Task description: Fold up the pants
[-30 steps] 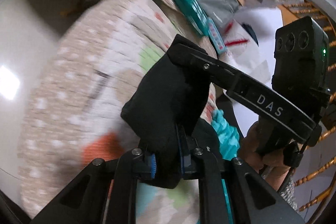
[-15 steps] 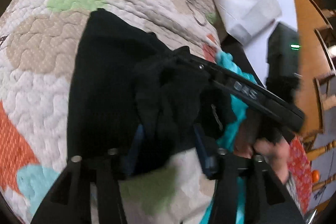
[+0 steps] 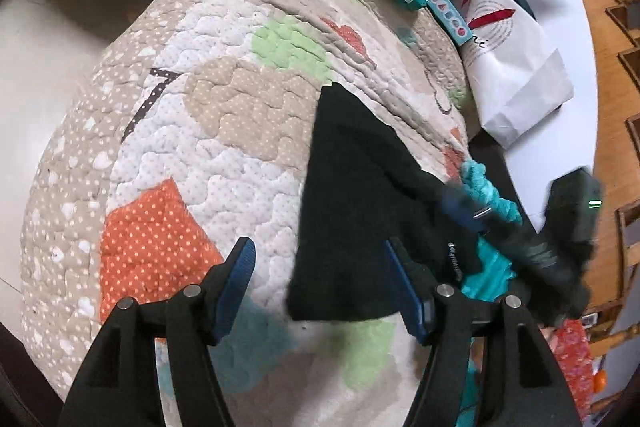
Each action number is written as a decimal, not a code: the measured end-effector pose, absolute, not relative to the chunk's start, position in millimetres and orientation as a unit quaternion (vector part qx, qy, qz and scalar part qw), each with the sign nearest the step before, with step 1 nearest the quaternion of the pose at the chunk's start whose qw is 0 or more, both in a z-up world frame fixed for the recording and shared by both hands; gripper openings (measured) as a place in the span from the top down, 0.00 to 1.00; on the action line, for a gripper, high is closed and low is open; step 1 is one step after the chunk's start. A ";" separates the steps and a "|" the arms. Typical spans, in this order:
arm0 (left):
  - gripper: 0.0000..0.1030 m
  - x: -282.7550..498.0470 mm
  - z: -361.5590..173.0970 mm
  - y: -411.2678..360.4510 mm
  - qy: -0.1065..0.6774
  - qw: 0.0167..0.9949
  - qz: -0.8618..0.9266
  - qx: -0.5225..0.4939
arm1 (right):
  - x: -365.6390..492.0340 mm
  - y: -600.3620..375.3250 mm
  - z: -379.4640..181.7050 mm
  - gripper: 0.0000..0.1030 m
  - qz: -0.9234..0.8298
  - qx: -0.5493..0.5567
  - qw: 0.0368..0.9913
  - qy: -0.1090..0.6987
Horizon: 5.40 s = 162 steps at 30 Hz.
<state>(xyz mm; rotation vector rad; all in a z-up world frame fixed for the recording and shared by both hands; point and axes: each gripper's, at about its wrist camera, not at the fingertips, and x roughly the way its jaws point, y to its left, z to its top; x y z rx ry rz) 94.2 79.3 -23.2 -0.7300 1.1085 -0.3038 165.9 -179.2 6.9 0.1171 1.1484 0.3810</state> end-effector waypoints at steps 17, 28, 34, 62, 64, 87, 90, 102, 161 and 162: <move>0.82 113.9 -60.5 29.1 0.544 0.768 -0.137 -0.309 | 233.1 -37.7 -17.9 0.31 0.173 -0.128 0.760 0.613; 0.89 97.2 -59.3 65.4 0.543 0.743 -0.157 -0.358 | 207.4 -27.4 -3.3 0.85 0.156 -0.141 0.764 0.610; 0.89 74.2 -60.5 116.2 0.535 0.741 -0.130 -0.385 | 186.4 18.5 3.4 0.85 0.193 -0.143 0.760 0.603; 0.44 44.6 14.3 121.2 0.497 0.826 -0.062 -0.258 | 129.6 -293.1 45.2 0.36 0.026 0.229 0.829 0.510; 0.44 54.2 20.5 103.4 0.505 0.826 -0.074 -0.239 | 114.9 -318.5 34.0 0.35 0.014 0.284 0.818 0.500; 0.35 248.9 -0.1 -184.5 0.599 0.765 -0.236 -0.008 | 84.6 -301.1 -31.1 0.34 -0.008 0.367 0.807 0.462; 0.26 260.8 -17.8 -205.2 0.617 0.751 -0.230 0.036 | 90.5 -290.8 -34.4 0.34 -0.003 0.344 0.815 0.467; 0.67 245.1 -7.4 -192.2 0.580 0.769 -0.247 0.100 | 96.9 -239.8 4.6 0.84 0.041 0.191 0.880 0.433; 0.46 154.6 21.3 138.1 0.507 0.811 -0.096 -0.275 | -16.8 -16.2 8.7 0.28 0.236 -0.310 0.849 0.357; 0.46 158.5 16.2 134.7 0.516 0.811 -0.085 -0.263 | -9.7 -28.0 12.0 0.28 0.224 -0.291 0.855 0.367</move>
